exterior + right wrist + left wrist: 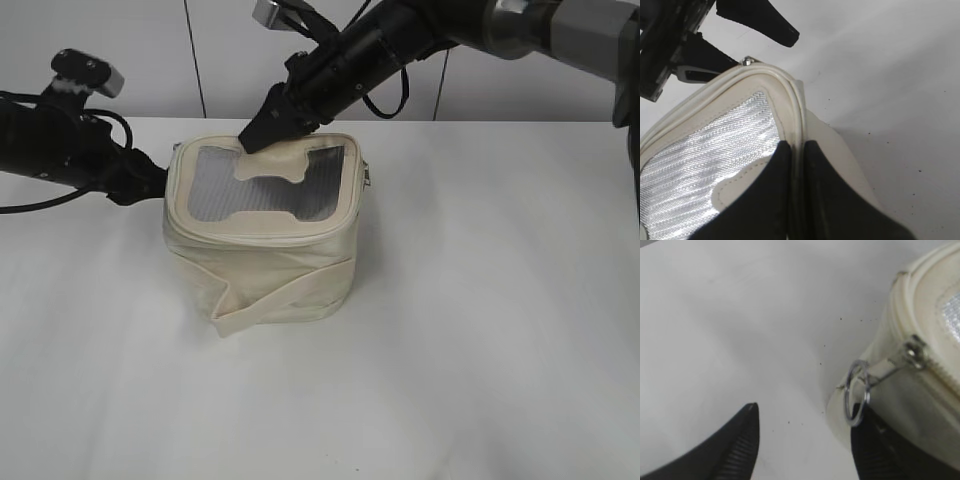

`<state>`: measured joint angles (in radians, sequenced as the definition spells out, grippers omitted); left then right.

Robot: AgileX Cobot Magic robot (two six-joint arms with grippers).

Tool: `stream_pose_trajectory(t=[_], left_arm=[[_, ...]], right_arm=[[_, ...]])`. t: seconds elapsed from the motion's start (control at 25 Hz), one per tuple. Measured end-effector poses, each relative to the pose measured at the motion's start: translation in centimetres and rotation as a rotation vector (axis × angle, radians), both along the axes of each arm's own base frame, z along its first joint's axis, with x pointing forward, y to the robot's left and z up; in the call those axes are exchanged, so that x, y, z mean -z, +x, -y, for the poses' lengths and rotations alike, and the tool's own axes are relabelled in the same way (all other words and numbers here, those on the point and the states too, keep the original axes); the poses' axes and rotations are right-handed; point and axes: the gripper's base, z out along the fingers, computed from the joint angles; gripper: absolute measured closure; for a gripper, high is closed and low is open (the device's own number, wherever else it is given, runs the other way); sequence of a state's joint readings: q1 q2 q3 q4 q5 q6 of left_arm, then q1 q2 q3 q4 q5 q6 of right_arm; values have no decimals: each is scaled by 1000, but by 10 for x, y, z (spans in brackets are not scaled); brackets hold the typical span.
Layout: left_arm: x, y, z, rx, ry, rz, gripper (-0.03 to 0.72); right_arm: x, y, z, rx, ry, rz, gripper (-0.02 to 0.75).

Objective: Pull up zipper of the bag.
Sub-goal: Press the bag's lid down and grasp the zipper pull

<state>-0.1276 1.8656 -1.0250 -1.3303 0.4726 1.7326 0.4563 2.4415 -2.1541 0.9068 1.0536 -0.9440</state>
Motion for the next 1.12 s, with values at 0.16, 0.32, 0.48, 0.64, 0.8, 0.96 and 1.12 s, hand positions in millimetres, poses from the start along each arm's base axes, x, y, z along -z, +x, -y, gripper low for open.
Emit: stream_pose_trajectory(t=[0.16,0.32,0.48,0.64,0.8,0.96,1.12], left_arm=[[-1,1,1,16,6,36,234],[-2,2,3,46,25,68,266],[-3,1,7,76,22,87,371],[-3,0,15,119,34,116,543],[-3,-1,19,124,52,125,670],[-11,-3,15,98,102,125,678],[-24,-17,10,73,113,96,679]], right_arm=[[0,0,0,1,0,-2,682],[0,0,0,4,0,-5,682],[0,0,0,5,0,-6,682],[0,0,0,7,0,-9,682],[0,0,0,10,0,-12,682],[0,0,0,20,0,-25,682],[0,0,0,46,1,-50,683]])
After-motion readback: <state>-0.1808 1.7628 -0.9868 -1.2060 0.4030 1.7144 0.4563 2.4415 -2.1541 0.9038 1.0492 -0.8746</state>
